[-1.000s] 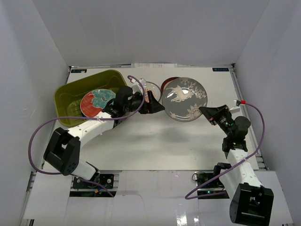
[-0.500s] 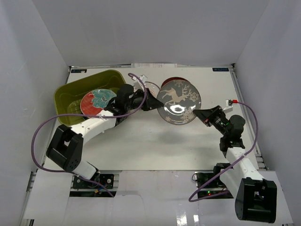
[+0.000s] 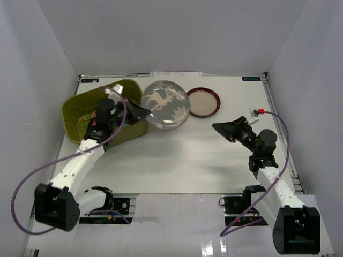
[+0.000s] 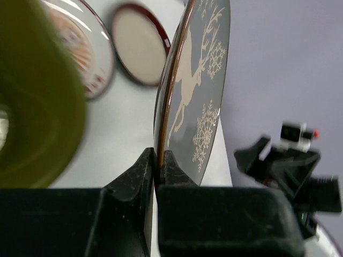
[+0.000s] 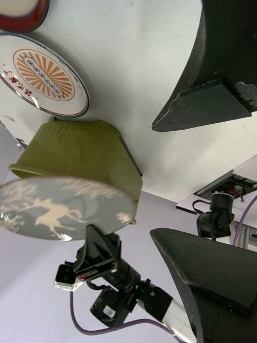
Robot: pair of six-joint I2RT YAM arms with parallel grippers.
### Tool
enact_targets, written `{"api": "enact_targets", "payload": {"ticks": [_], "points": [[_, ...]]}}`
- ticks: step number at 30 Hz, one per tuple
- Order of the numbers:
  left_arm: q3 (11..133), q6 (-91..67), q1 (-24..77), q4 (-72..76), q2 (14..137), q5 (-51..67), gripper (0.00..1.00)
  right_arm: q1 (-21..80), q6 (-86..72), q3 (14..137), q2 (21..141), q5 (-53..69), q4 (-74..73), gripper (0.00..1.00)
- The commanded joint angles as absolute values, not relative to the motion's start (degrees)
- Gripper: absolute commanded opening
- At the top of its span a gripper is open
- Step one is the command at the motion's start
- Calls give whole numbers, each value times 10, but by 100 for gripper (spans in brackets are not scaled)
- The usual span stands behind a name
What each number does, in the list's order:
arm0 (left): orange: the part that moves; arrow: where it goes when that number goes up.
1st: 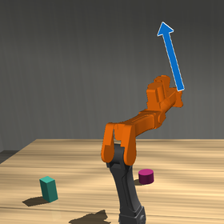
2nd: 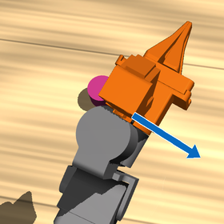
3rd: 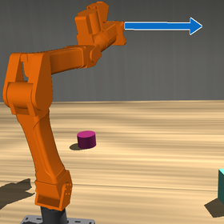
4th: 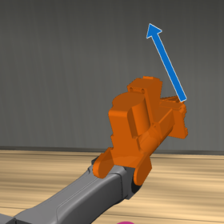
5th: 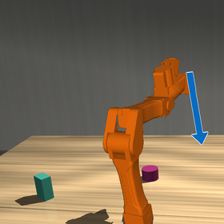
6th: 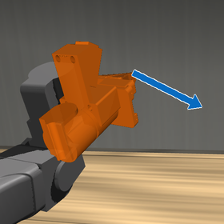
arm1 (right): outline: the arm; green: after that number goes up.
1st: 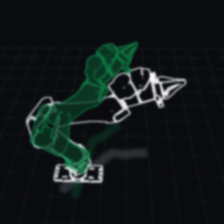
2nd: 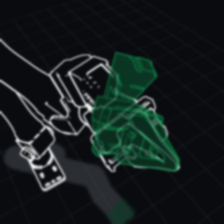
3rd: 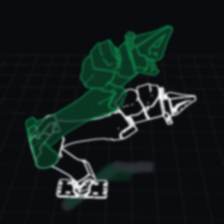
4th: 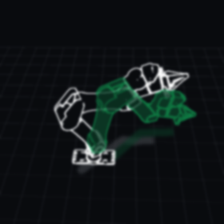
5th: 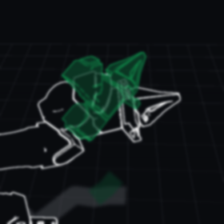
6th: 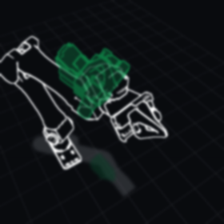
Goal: Place the plates into the plastic bin on the countertop
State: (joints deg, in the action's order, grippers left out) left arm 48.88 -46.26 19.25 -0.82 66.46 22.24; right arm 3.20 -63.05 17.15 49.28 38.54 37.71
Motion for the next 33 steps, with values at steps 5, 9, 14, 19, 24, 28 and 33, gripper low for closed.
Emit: {"api": "enact_targets", "payload": {"ticks": [5, 9, 14, 19, 24, 28, 33], "points": [[530, -484, 9, -89, 498, 165, 0, 39, -589, 191, 475, 409, 359, 78], [537, -441, -59, -144, 505, 117, 0, 40, -560, 195, 472, 405, 324, 78], [512, -426, -119, -139, 544, 122, 0, 40, -543, 184, 476, 398, 323, 76], [486, -397, -129, -129, 556, 85, 0, 41, -518, 179, 484, 392, 312, 76], [454, -374, -129, -123, 583, 48, 0, 47, -497, 180, 511, 374, 313, 76], [450, -362, -129, -129, 611, 43, 0, 60, -494, 179, 544, 357, 331, 76], [468, -347, -129, -167, 650, 31, 51, 82, -466, 194, 618, 255, 350, 76]]}}
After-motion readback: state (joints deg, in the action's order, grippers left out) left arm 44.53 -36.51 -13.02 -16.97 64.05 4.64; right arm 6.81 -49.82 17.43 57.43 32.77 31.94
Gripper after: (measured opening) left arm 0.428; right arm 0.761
